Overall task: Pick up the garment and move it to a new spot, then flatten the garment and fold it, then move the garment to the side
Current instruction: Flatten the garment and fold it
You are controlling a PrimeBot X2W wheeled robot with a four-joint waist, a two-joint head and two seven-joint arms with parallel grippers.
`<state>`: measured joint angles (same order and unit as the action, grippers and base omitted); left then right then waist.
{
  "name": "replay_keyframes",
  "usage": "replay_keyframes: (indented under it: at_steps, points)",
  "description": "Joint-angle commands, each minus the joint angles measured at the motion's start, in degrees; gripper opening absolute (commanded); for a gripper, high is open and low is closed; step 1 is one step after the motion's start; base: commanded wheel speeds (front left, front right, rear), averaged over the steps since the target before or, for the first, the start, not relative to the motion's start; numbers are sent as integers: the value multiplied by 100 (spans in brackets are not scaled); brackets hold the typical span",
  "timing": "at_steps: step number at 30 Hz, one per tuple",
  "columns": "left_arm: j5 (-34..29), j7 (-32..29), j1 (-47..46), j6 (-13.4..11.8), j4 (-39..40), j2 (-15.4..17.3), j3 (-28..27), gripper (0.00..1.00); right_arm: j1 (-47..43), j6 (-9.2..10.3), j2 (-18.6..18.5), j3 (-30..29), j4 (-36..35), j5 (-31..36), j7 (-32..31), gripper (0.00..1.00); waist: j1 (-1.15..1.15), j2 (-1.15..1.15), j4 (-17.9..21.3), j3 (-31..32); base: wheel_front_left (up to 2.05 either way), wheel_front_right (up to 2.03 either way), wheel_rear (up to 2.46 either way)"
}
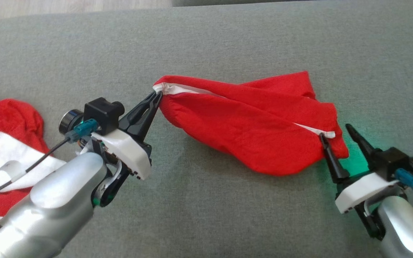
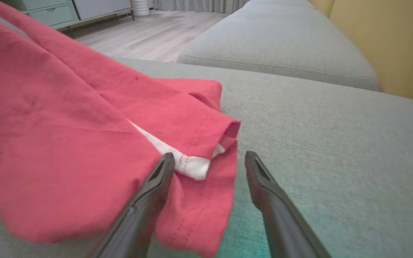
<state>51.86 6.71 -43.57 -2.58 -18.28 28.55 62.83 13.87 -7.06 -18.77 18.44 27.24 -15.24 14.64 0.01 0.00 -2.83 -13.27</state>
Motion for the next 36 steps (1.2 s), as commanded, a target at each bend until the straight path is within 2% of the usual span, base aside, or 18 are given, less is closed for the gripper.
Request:
replay_keyframes:
  at_steps: [1,6,7,8,10,16,21,25,30,36]
  points:
    - [-37,67,-378,-25,93,133,-238,0,169,-43,-180,228,-82,-45,36,100,-1,0,-31,-17,0,0,0]
    - [-48,94,-406,-14,57,81,-219,0,299,-43,-298,520,-11,-99,36,100,-1,0,-87,-25,0,0,0]
    - [-50,99,-410,-7,48,73,-214,0,315,-43,-311,555,0,-107,36,84,-1,0,-99,-22,0,0,0]
    - [-51,106,-414,1,38,65,-209,0,327,-43,-322,588,13,-119,36,48,-1,0,-110,-15,0,0,0]
    - [-53,116,-422,13,19,51,-200,0,338,-43,-343,645,63,-148,36,0,-1,0,-130,2,0,0,0]
    - [-79,189,-441,21,-5,43,-198,0,398,-43,-359,691,106,-226,36,0,-1,0,-150,60,0,0,0]
    - [-234,393,-564,63,37,81,-216,0,498,-43,-454,256,-307,-223,36,0,-1,0,-93,156,0,0,0]
    - [-492,541,-900,104,96,132,-275,0,795,-43,-712,-139,-731,-335,36,0,-1,0,1,178,0,0,0]
    - [-883,647,-1713,283,25,1,-369,0,1754,-43,-1258,-233,-924,-656,5,0,-1,0,95,-11,0,0,0]
    - [-1499,801,-3068,312,-519,-486,-745,0,3555,-43,-1861,-315,-634,-1024,-40,0,-1,0,192,-441,0,0,0]
